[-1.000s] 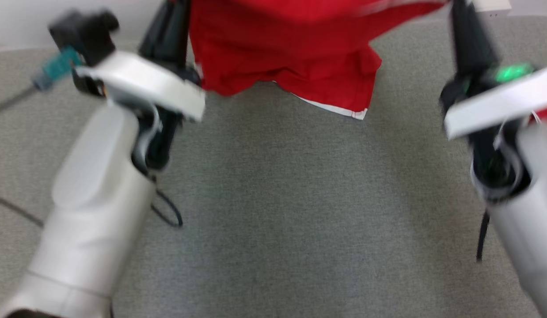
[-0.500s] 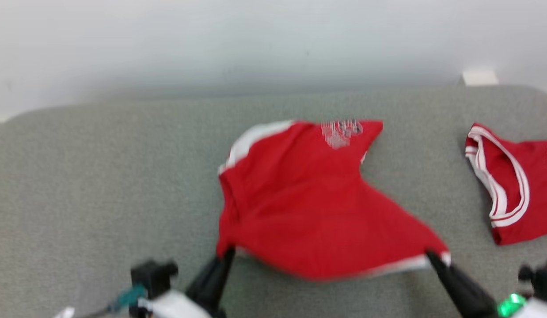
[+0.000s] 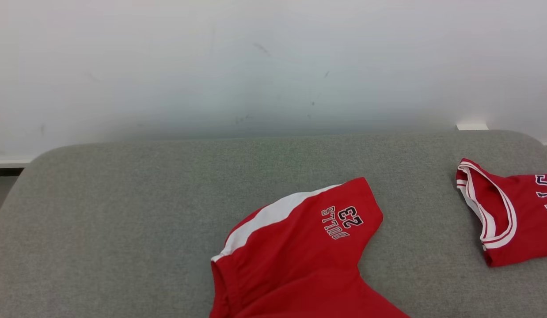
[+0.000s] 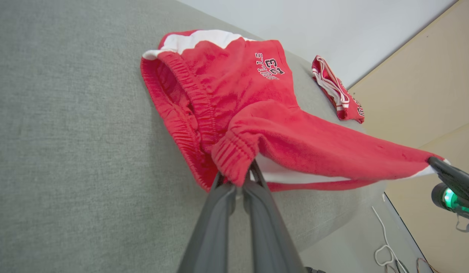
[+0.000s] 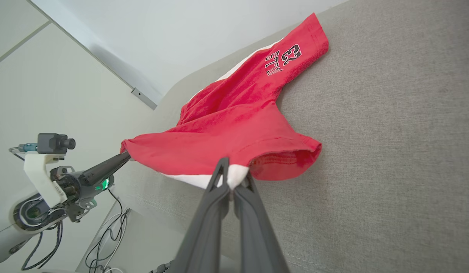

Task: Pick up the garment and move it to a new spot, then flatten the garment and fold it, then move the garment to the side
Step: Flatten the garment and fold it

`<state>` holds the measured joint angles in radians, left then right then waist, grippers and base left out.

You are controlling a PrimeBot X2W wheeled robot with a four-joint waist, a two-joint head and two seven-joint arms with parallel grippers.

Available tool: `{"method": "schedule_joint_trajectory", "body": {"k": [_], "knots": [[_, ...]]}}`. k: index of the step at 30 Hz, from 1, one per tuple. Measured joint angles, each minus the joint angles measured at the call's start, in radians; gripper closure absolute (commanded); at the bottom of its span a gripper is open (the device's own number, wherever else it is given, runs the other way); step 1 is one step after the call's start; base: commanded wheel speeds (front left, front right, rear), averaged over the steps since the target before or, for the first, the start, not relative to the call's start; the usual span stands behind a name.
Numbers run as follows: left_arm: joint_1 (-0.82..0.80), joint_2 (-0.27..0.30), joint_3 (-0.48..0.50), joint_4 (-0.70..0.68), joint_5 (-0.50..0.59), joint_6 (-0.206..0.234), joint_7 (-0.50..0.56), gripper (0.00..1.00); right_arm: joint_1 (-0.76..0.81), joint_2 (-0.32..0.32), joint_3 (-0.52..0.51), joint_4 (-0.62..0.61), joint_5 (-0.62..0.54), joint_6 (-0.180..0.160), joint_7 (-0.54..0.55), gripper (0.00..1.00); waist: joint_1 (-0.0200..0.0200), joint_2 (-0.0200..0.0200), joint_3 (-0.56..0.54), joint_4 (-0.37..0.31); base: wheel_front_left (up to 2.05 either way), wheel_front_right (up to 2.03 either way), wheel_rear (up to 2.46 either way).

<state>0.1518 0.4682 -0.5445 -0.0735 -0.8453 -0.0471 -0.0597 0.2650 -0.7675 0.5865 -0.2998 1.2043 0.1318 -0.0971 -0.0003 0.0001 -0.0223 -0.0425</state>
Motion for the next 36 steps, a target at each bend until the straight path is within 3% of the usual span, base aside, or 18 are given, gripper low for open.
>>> {"method": "schedule_joint_trajectory", "body": {"k": [7, 14, 23, 30, 36], "knots": [[0.084, 0.056, 0.03, -0.146, -0.069, 0.046, 0.06, 1.0, 0.071, -0.051, -0.085, -0.086, 0.048, 0.0, 0.026, 1.0, 0.0001, 0.0, -0.01, 0.008, 0.0, 0.0, 0.0], [0.061, 0.044, 0.064, -0.222, -0.179, 0.046, 0.104, 1.0, 0.02, -0.068, -0.161, -0.11, 0.077, 0.0, 0.093, 1.0, 0.0002, 0.0, -0.01, 0.026, 0.0, 0.0, 0.0], [-0.169, -0.06, 0.055, -0.125, -0.282, 0.063, 0.223, 1.0, -0.267, -0.009, -0.194, 0.046, 0.09, 0.0, 0.244, 1.0, 0.0003, 0.0, 0.051, 0.062, 0.0, 0.0, 0.0], [-0.389, -0.143, 0.028, 0.033, -0.225, 0.094, 0.251, 1.0, -0.558, 0.099, -0.151, 0.242, 0.031, 0.0, 0.334, 1.0, 0.0005, 0.0, 0.165, 0.095, 0.0, 0.0, 0.0], [-0.548, -0.225, 0.035, 0.192, -0.168, 0.13, 0.2, 1.0, -0.764, 0.159, -0.11, 0.419, -0.033, 0.0, 0.373, 1.0, 0.0006, 0.0, 0.269, 0.131, 0.0, 0.0, 0.0]]}}
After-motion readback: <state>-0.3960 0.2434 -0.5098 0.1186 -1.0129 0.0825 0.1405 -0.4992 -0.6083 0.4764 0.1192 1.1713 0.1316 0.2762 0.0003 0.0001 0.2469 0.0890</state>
